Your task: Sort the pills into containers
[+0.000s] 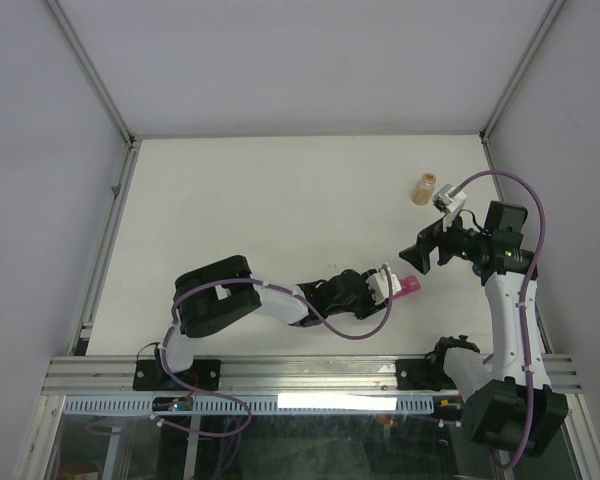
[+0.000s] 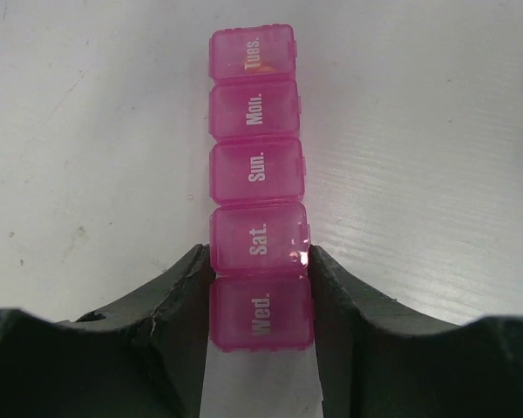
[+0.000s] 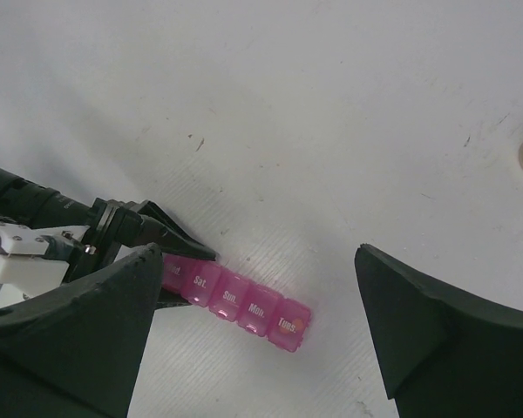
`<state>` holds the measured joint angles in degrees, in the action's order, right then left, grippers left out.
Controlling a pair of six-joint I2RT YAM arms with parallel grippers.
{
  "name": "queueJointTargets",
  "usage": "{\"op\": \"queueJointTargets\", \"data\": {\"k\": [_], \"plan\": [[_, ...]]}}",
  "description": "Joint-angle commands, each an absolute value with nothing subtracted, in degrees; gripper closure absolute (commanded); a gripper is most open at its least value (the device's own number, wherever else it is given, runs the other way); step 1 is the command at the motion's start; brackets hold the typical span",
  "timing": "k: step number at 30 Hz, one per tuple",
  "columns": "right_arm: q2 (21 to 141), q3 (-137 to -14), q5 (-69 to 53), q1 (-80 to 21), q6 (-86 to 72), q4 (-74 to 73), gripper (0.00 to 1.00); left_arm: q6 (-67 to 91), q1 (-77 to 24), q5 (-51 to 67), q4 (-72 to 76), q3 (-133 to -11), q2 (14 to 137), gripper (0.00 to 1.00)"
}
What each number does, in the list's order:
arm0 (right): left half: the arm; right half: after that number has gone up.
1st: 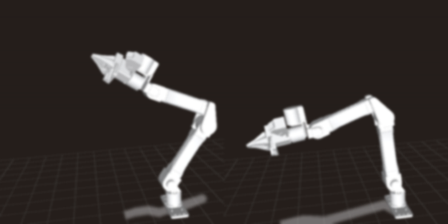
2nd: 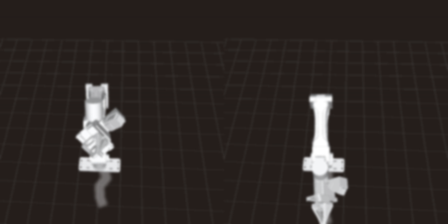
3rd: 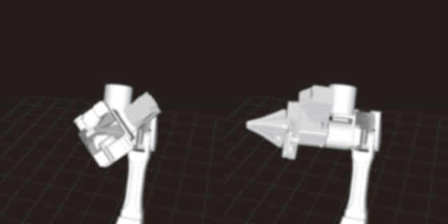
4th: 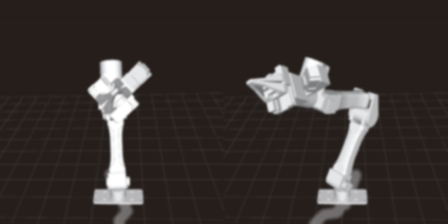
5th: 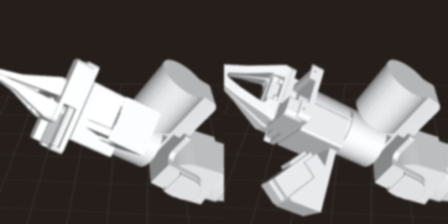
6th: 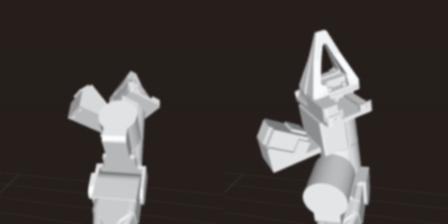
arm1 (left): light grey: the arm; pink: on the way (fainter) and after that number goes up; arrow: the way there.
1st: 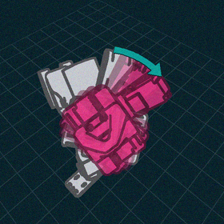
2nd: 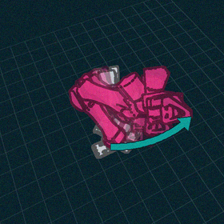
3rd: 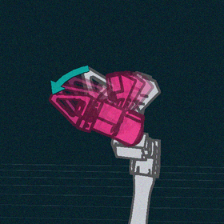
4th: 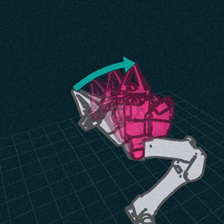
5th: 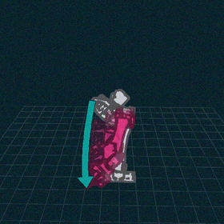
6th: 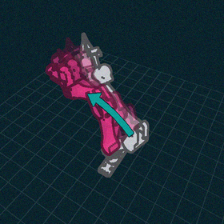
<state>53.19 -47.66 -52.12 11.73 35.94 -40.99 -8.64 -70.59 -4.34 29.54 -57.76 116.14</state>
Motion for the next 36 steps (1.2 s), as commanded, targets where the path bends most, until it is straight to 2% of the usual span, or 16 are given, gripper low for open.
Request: {"op": "queueJointTargets", "data": {"k": [1, 7, 11, 16, 20, 27, 36], "plan": [[53.27, -49.38, -51.8, 11.96, 37.92, -41.66, 0.05, -13.95, -71.12, 0.01, 25.73, -55.93, 112.78, 0.67], [54.49, -50.09, -56.12, 12.02, 49.44, -47.63, 0.06, -18.57, -70.91, 3.9, 21.63, -50.58, 107.05, 0.71], [53.62, -45.42, -61.58, 11.94, 90.57, -63.83, 0.05, -17.81, -70.84, 7.95, 20.93, -46.62, 103.07, 0.72], [54.18, -40.24, -63.95, 8.25, 111.55, -71.7, 0.04, -14.4, -70.77, 9.22, 21.9, -42.03, 100.27, 0.74], [54.8, -37.72, -62.27, 2.48, 112.25, -68.25, 0.04, -13.23, -70.81, 7.38, 25.0, -39.51, 98.0, 0.74], [55.34, -34.08, -57.34, -6.02, 101.23, -58.02, 0.07, -13.55, -70.4, 4.32, 27.26, -38.78, 98.43, 0.76], [60.98, -32.26, -51.36, -11.45, 90.59, -47.56, 0.19, -13.82, -68.09, 5.73, 31.14, -38.06, 98.94, 0.76]]}}
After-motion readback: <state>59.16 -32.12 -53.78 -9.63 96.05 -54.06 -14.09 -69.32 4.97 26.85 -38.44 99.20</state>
